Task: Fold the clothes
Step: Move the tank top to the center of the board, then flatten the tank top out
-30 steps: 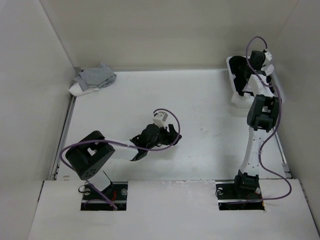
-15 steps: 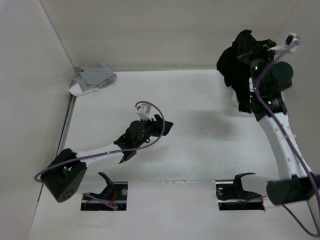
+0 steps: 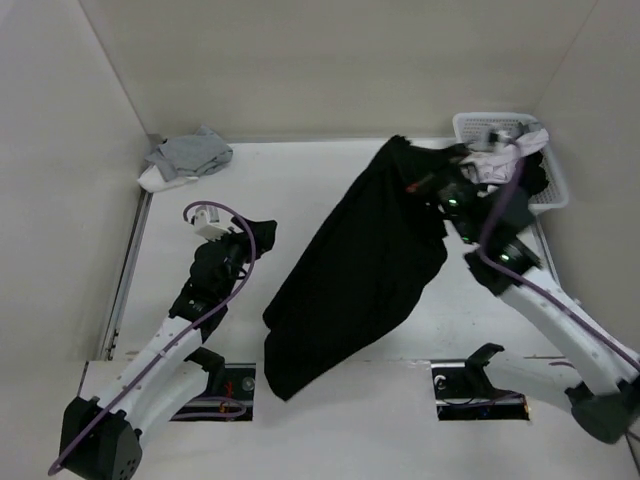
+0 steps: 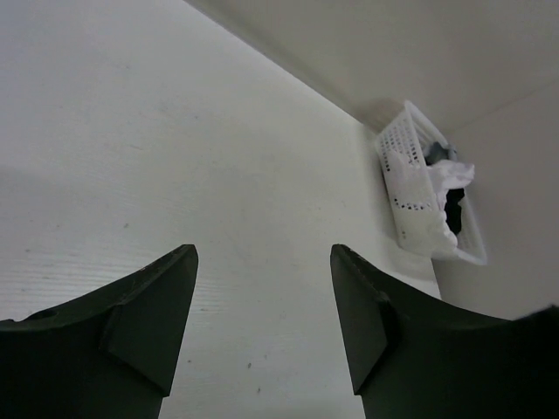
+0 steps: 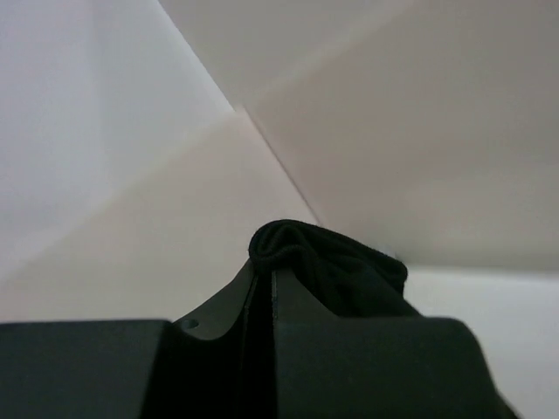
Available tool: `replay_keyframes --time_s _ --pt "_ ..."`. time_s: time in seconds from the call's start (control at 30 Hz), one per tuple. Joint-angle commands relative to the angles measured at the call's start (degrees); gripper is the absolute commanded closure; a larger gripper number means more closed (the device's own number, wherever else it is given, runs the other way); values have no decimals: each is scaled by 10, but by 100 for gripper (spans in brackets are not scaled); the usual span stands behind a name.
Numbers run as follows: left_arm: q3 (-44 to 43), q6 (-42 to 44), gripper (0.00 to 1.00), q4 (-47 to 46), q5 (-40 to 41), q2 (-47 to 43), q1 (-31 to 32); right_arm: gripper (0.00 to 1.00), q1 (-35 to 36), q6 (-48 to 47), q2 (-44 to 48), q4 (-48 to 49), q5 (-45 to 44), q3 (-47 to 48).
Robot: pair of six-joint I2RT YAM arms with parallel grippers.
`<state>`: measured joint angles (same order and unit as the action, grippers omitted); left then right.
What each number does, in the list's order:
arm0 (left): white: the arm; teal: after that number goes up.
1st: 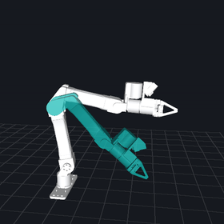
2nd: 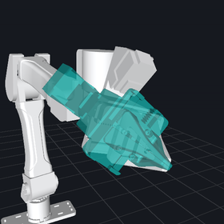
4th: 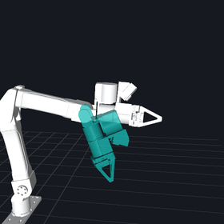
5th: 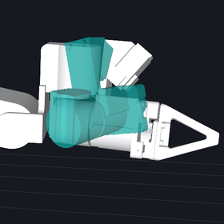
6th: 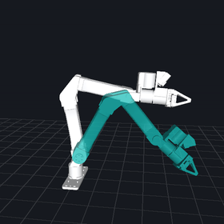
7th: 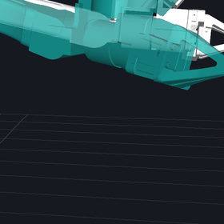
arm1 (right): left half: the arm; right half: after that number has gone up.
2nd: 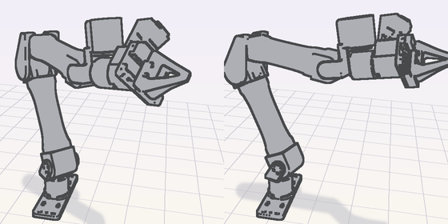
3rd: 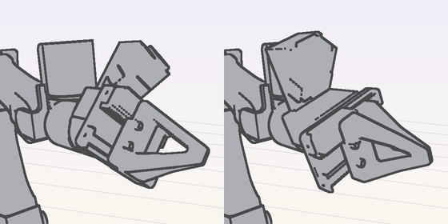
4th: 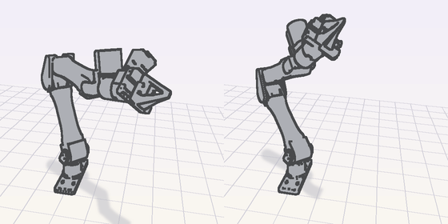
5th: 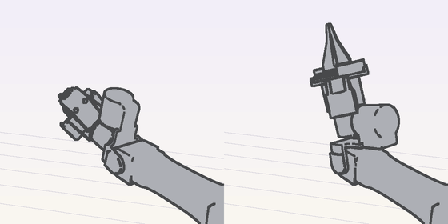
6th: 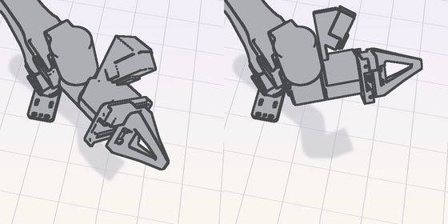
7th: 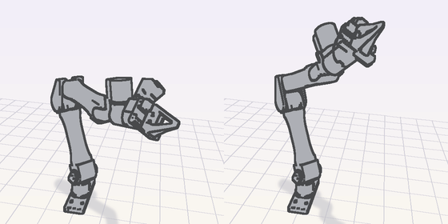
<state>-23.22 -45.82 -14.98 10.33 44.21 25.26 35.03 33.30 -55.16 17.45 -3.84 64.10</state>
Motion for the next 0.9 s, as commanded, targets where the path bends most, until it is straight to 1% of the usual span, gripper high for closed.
replay_keyframes --time_s 0.0,0.03,0.07,0.1,0.13,0.17,0.2,0.23,0.27,0.3,0.37,0.4,0.43,0.47,0.5,0.53,0.57,0.6,0.63,0.67,0.7,0.73,0.77,0.8,0.83,0.87 --pt "12 -1 39 48 -26 -7 -47 94 1 86 -178 34 12 -67" --pt "18 -3 39 44 -36 0 -60 94 -1 91 -224 56 22 -60" --pt "19 -4 39 43 -38 4 -65 94 -3 92 -250 65 28 -53" --pt "20 -6 39 39 -45 19 -76 95 -22 95 -352 88 54 -2" --pt "21 -6 39 38 -47 24 -77 95 -27 96 -372 89 61 15" --pt "24 -6 39 34 -47 39 -75 95 -50 98 -459 82 89 93" --pt "25 -1 40 30 -44 50 -69 94 -69 108 -515 73 107 154" --pt "27 2 40 29 -39 64 -60 89 -89 117 -575 59 124 233" --pt "28 3 40 30 -37 69 -56 85 -100 121 -603 48 129 274" --pt "32 6 40 36 -27 78 -47 71 -121 134 -650 16 135 355" --pt "40 14 40 39 -13 88 -36 56 -137 138 -681 -25 138 423" --pt "42 16 40 42 -8 90 -32 46 -142 129 -683 -52 134 449" --pt "47 22 40 47 6 97 -25 39 -142 120 -673 -76 135 451" --pt "49 28 40 50 20 103 -19 33 -142 101 -635 -99 134 407" --pt "50 28 40 51 25 105 -17 31 -140 91 -617 -102 132 381" --pt "54 31 40 52 38 109 -15 30 -121 66 -563 -102 115 292" --pt "56 34 40 53 48 111 -16 36 -104 46 -518 -100 90 217" --pt "59 34 40 59 57 108 -18 49 -82 27 -475 -98 58 140" --pt "62 31 40 66 71 106 -20 71 -58 18 -431 -107 20 65" --pt "64 31 40 75 86 107 -21 88 -39 21 -397 -115 -10 7" --pt "65 28 39 100 111 111 -23 93 -15 29 -356 -137 -42 -60" --pt "63 27 39 114 120 117 -23 91 -3 33 -338 -153 -60 -92" --pt "61 27 39 122 123 123 -23 87 4 34 -325 -166 -73 -115" --pt "55 27 39 128 119 137 -23 72 15 37 -304 -187 -102 -150" --pt "47 28 39 130 112 153 -18 59 19 43 -290 -197 -121 -174" --pt "40 27 39 130 105 172 -16 52 24 44 -283 -206 -129 -190"
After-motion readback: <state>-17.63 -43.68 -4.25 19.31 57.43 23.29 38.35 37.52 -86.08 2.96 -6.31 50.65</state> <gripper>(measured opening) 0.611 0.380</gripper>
